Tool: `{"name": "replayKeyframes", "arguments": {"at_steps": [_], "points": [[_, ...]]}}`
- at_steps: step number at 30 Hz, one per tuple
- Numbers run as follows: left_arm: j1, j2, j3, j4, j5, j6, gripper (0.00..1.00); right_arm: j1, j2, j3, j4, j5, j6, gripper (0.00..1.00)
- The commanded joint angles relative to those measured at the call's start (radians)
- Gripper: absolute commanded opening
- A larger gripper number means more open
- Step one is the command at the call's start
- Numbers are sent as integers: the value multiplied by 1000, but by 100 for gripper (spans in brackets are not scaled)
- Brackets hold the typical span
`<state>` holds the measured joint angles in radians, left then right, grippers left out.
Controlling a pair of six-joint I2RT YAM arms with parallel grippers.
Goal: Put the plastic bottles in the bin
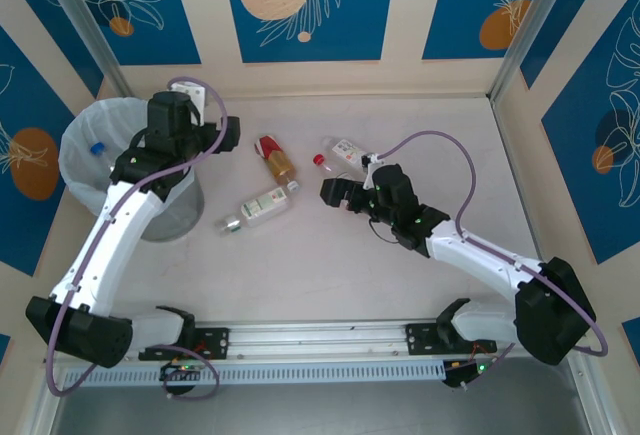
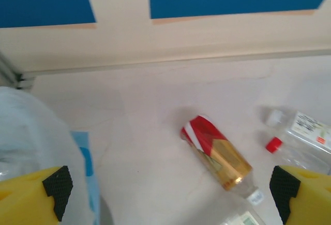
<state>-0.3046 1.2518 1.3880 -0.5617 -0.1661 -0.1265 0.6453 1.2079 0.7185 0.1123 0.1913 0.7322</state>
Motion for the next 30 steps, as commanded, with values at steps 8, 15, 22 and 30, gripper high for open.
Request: {"name": "replayKeyframes", "arguments": {"at_steps": [8, 15, 22, 30], "points": [[-78, -17, -63, -47, 385, 165, 99, -33, -100, -55, -85, 55, 51, 99], [-181, 62, -148, -47, 404, 200, 99, -64, -171, -74, -185, 38, 29, 99], [-226, 166, -121, -245, 199, 416, 99, -114, -240, -109, -200, 43, 55, 99], [-249, 317, -69, -316, 112, 477, 99, -136, -250, -122, -198, 20, 85, 99]]}}
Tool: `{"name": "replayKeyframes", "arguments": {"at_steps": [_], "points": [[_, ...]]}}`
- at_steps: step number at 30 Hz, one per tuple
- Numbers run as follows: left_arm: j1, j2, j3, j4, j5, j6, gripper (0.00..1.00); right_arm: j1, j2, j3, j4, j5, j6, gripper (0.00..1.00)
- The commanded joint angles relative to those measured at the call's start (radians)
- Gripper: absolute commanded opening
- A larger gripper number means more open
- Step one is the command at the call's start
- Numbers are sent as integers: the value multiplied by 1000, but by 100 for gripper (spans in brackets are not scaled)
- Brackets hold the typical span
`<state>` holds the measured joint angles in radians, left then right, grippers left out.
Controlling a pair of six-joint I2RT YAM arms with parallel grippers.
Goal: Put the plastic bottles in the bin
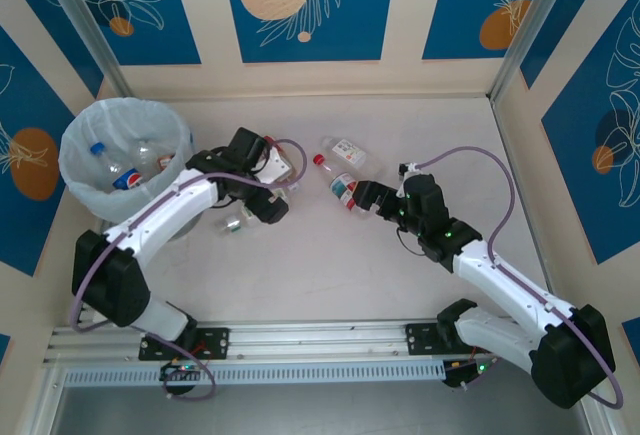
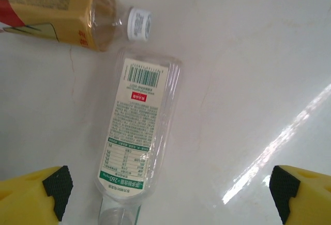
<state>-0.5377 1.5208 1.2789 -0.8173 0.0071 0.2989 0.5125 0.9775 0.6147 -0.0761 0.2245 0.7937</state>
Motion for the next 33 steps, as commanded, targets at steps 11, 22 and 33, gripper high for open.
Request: {"name": "replayKeyframes", "arguments": {"at_steps": [11, 22, 33], "points": [[15, 261, 47, -34, -156, 82, 99, 8, -39, -13, 26, -95, -56, 100], [55, 340, 69, -13, -74, 82, 95, 11, -40, -13, 34, -134, -79, 99], [-6, 329, 71, -25, 49, 10, 86, 12, -40, -24, 44, -123, -69, 100]]}}
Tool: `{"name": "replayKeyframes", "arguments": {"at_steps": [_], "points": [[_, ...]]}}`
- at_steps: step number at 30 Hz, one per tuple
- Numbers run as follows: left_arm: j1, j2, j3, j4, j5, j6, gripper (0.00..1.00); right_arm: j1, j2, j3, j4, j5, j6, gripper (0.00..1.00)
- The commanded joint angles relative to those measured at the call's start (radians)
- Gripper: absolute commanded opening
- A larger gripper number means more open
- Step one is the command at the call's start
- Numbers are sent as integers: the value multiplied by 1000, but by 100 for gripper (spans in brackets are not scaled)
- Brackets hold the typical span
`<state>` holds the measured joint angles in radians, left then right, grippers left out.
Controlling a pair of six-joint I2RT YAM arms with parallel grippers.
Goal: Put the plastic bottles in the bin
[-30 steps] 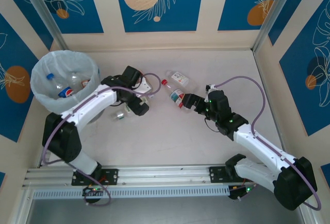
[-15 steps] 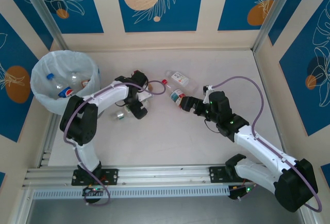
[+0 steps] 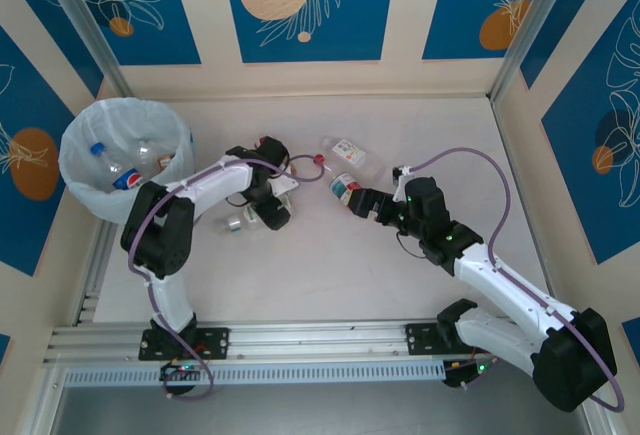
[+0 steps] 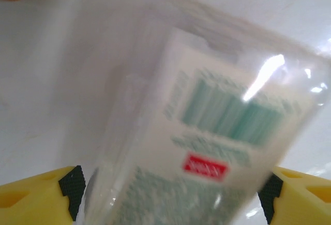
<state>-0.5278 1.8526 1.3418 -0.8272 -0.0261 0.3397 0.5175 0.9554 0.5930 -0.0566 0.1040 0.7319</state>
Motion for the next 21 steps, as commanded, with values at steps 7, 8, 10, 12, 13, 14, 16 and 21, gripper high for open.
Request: {"name": "replayKeyframes", "arguments": {"at_steps": [7, 8, 10, 12, 13, 14, 16, 21], "points": [[-27, 31, -15, -4, -36, -40, 84, 7, -17, -5, 30, 3, -4, 100], [-27, 43, -13, -12, -42, -34, 83, 6, -15, -5, 32, 5, -3, 100], [-28, 60, -13, -19, -52, -34, 82, 6, -13, -5, 32, 5, -2, 100], [-30, 73, -18, -14, -47, -32, 82, 7, -11, -5, 32, 7, 5, 100], [-30, 76, -22, -5, -42, -28, 81, 7, -11, -7, 33, 8, 7, 99], [-32, 77, -28, 7, -43, -27, 80, 7, -12, -8, 33, 9, 9, 100], [-31, 72, -35, 25, -44, -27, 77, 7, -11, -7, 28, 10, 9, 100], [-35, 26, -62, 71, -50, -26, 69, 7, -12, -7, 26, 10, 8, 100]]}}
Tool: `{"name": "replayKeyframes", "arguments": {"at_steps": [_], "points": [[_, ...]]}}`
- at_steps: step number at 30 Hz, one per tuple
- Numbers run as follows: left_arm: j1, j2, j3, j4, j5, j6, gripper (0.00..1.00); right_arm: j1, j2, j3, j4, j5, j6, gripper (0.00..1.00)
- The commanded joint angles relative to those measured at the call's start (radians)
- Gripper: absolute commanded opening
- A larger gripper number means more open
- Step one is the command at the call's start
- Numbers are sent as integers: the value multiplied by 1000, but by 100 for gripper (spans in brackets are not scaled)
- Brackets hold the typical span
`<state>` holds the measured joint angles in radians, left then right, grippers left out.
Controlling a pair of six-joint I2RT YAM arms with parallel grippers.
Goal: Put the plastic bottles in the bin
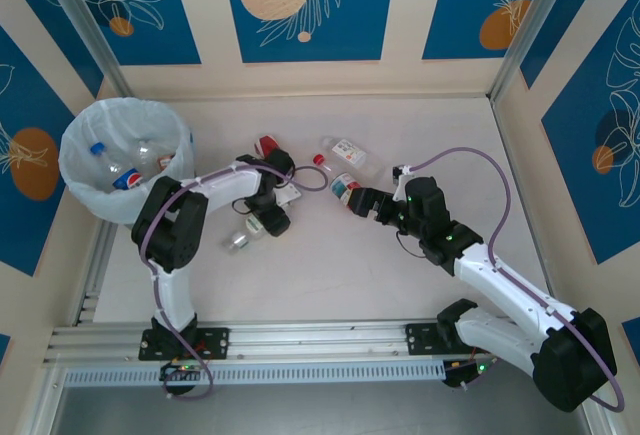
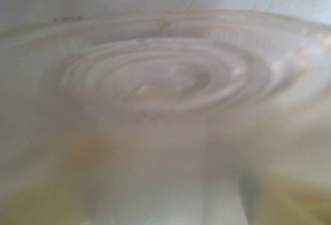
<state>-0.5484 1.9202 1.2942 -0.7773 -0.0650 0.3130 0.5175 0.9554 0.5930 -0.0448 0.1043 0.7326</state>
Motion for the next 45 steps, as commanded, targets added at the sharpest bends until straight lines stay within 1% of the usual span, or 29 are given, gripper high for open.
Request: {"name": "replayKeyframes", "arguments": {"at_steps": [1, 4, 6, 10, 17, 27, 32, 35, 37, 40, 45], "points": [[-13, -49, -15, 20, -10, 0, 67, 7, -12, -8, 15, 8, 7, 100], [-14, -73, -19, 25, -6, -4, 62, 7, -12, -15, 24, -6, -14, 99], [-14, -92, -20, 31, 18, -11, 60, 7, -10, -17, 25, -18, -36, 99], [-12, -114, -8, 29, 58, -25, 60, 8, -4, -13, 14, -39, -69, 99], [-12, -131, 43, 2, 66, -54, 56, 39, 13, -12, 58, -35, -179, 99], [-11, -189, 40, 35, 99, -85, 56, 162, 36, -40, 202, 113, -334, 100], [-10, -202, 59, 33, 118, -108, 56, 218, 38, -74, 299, 131, -430, 99], [-9, -217, 77, 31, 132, -131, 56, 250, 44, -73, 322, 139, -483, 99], [-8, -232, 91, 31, 150, -145, 55, 262, 50, -65, 323, 146, -497, 99], [-6, -265, 99, 38, 219, -143, 55, 272, 61, -58, 335, 150, -501, 99], [5, -313, 132, 45, 261, -161, 54, 291, 63, -64, 392, 205, -486, 99]]}}
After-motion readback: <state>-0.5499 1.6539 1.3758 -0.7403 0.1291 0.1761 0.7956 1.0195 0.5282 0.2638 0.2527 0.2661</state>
